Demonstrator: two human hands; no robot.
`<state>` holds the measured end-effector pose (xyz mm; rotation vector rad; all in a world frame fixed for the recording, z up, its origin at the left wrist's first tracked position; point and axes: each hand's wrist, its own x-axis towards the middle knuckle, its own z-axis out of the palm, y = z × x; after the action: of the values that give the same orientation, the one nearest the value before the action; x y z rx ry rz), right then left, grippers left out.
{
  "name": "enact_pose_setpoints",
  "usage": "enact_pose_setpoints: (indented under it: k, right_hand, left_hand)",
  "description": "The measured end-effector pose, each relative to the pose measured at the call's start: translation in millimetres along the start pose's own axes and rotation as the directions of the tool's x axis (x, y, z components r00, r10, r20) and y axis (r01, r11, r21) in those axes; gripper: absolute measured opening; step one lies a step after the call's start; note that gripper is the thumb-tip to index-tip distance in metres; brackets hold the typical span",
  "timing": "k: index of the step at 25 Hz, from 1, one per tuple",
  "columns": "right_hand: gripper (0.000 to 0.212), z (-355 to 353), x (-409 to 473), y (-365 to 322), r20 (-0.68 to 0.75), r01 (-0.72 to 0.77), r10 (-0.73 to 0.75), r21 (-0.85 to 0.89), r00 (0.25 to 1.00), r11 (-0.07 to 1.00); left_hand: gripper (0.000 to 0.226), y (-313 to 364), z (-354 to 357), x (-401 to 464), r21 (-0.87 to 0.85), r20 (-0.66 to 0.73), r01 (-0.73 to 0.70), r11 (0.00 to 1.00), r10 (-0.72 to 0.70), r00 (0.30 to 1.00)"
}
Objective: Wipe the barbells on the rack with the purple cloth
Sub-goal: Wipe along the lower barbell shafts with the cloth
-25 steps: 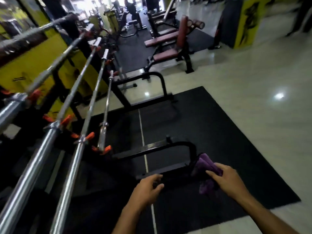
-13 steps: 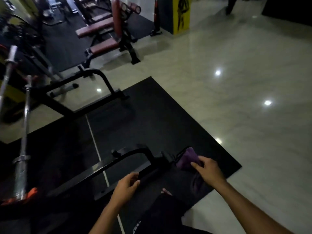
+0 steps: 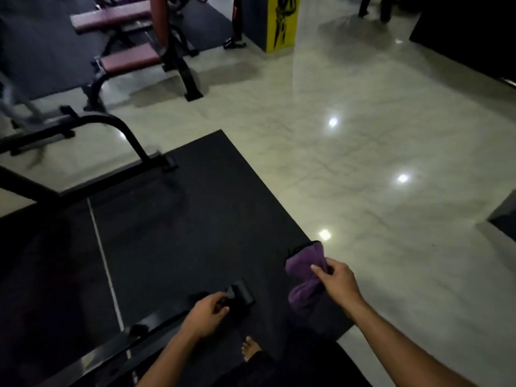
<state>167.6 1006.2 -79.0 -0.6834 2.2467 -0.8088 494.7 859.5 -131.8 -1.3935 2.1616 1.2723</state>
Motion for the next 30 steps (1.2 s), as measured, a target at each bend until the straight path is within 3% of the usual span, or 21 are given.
enact_pose_setpoints:
  k: [3, 8, 12, 15, 17, 19, 21, 23, 25, 27, 28, 29, 30]
  right_hand:
    - [0.008, 4, 46, -35, -0.025, -0.055, 0.061, 0.19, 0.998, 0.98]
    - [0.002, 21, 167, -96, 0.069, -0.098, 0.082, 0.283, 0.994, 0.954]
    - [0.023, 34, 274, -170, 0.188, -0.207, 0.134, 0.454, 0.973, 0.867]
    - [0.041, 51, 330, -231, 0.339, -0.298, 0.113, 0.564, 0.934, 0.77]
    - [0.044, 70, 363, -275, 0.438, -0.319, 0.073, 0.521, 0.896, 0.792]
    - [0.048, 95, 382, -313, 0.54, -0.323, 0.02, 0.473, 0.841, 0.82]
    - [0.052, 123, 400, -346, 0.618, -0.331, 0.009, 0.407, 0.786, 0.851]
    - [0.054, 145, 413, -375, 0.684, -0.334, 0.022, 0.328, 0.729, 0.884]
    - [0.05, 171, 432, -407, 0.688, -0.203, -0.01, 0.228, 0.726, 0.952]
    - [0.055, 196, 451, -446, 0.601, 0.199, -0.184, 0.043, 0.777, 0.979]
    - [0.063, 208, 460, -471, 0.611, 0.392, -0.307, -0.005, 0.729, 0.92]
    - [0.068, 219, 464, -499, 0.688, 0.533, -0.398, 0.02, 0.606, 0.846]
    - [0.068, 232, 465, -528, 0.788, 0.634, -0.435, 0.074, 0.436, 0.77]
  left_hand:
    - [0.038, 3, -36, 31, -0.021, -0.027, 0.024, 0.999, -0.025, 0.999]
    - [0.036, 5, -98, 100, -0.14, -0.129, 0.117, 0.983, -0.135, 0.982]
    - [0.042, 28, -163, 156, -0.243, -0.182, 0.154, 0.958, -0.201, 0.963]
    - [0.069, 70, -218, 188, -0.292, -0.244, 0.05, 0.955, -0.125, 0.962]
    - [0.089, 99, -246, 215, -0.304, -0.298, -0.027, 0.952, -0.068, 0.952]
    - [0.094, 117, -274, 238, -0.332, -0.356, -0.087, 0.939, -0.039, 0.934]
    - [0.078, 118, -307, 259, -0.411, -0.401, -0.108, 0.905, -0.073, 0.913]
    - [0.038, 110, -338, 270, -0.462, -0.407, -0.128, 0.877, -0.082, 0.91]
    - [0.012, 92, -372, 283, -0.493, -0.412, -0.13, 0.86, -0.099, 0.906]
    - [0.006, 72, -407, 292, -0.419, -0.464, -0.135, 0.898, -0.084, 0.882]
    - [0.007, 62, -427, 294, -0.351, -0.496, -0.124, 0.928, -0.072, 0.865]
    - [0.01, 51, -445, 296, -0.288, -0.516, -0.105, 0.952, -0.062, 0.854]
    - [0.014, 39, -464, 298, -0.233, -0.525, -0.088, 0.968, -0.049, 0.85]
